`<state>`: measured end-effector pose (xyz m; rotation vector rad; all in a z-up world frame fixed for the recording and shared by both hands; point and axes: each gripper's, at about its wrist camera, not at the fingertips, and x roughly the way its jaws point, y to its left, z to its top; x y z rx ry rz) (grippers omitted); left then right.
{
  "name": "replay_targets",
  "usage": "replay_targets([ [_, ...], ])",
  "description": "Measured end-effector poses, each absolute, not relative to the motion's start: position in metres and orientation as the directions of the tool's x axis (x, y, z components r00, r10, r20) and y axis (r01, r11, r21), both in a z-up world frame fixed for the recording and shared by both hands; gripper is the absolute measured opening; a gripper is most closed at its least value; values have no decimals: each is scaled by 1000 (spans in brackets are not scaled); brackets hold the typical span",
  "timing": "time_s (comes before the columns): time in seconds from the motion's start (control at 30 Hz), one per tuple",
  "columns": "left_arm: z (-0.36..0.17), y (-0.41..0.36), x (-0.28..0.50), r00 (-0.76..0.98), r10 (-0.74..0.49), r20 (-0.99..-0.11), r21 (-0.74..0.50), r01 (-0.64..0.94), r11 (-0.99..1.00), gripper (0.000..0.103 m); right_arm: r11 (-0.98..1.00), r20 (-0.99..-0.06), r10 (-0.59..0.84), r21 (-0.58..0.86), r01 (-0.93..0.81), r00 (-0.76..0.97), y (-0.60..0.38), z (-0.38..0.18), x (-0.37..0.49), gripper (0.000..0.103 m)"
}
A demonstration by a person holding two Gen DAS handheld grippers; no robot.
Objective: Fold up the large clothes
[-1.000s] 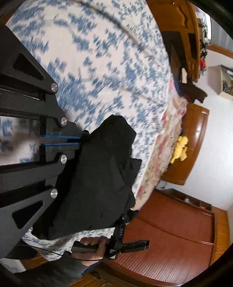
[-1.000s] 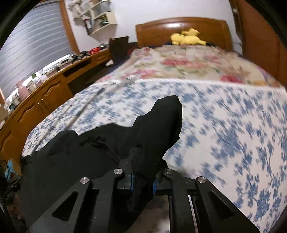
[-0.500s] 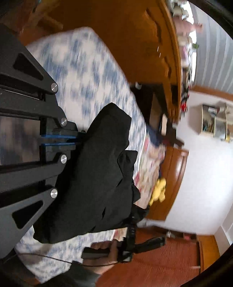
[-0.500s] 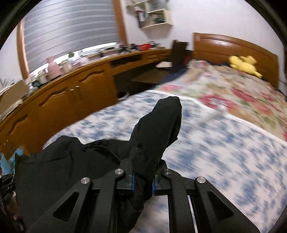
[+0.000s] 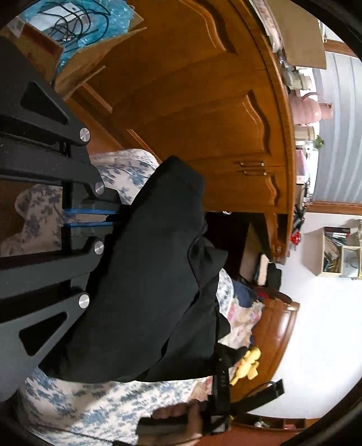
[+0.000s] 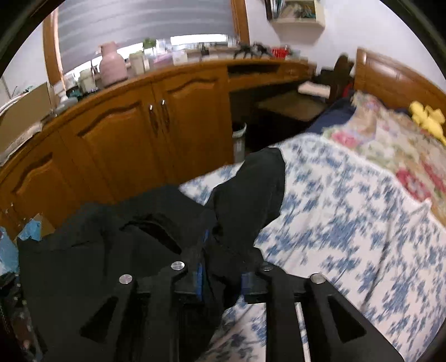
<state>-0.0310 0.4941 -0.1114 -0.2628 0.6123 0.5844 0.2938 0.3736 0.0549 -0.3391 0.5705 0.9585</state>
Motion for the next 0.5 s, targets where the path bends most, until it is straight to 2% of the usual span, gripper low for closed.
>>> replay_targets([
  [0.1, -124, 496, -32, 639, 454, -620, -33, -600, 799, 8, 519, -650, 628, -60, -853, 428, 370, 46, 291, 42],
  [0.17, -126, 499, -41, 632, 461, -622, -44, -617, 786, 21, 515, -639, 634, -72, -854, 436, 364, 50, 287, 46],
  [0.23, -121, 499, -50, 638, 464, -614, -56, -622, 781, 49, 509, -638, 643, -56, -859, 423, 352, 52, 285, 52],
  [0.27, -118, 498, -54, 642, 470, -606, -59, -625, 778, 55, 507, -635, 645, -59, -860, 424, 346, 52, 280, 54],
  [0.33, -111, 494, -62, 642, 481, -597, -52, -629, 776, 84, 495, -631, 646, -81, -865, 429, 334, 53, 272, 57],
  [0.43, -99, 487, -70, 659, 481, -578, -58, -622, 781, 93, 468, -615, 672, -77, -880, 411, 312, 56, 256, 60],
  [0.5, -88, 480, -72, 662, 492, -566, -53, -624, 779, 94, 452, -604, 688, -76, -889, 401, 296, 60, 240, 61],
])
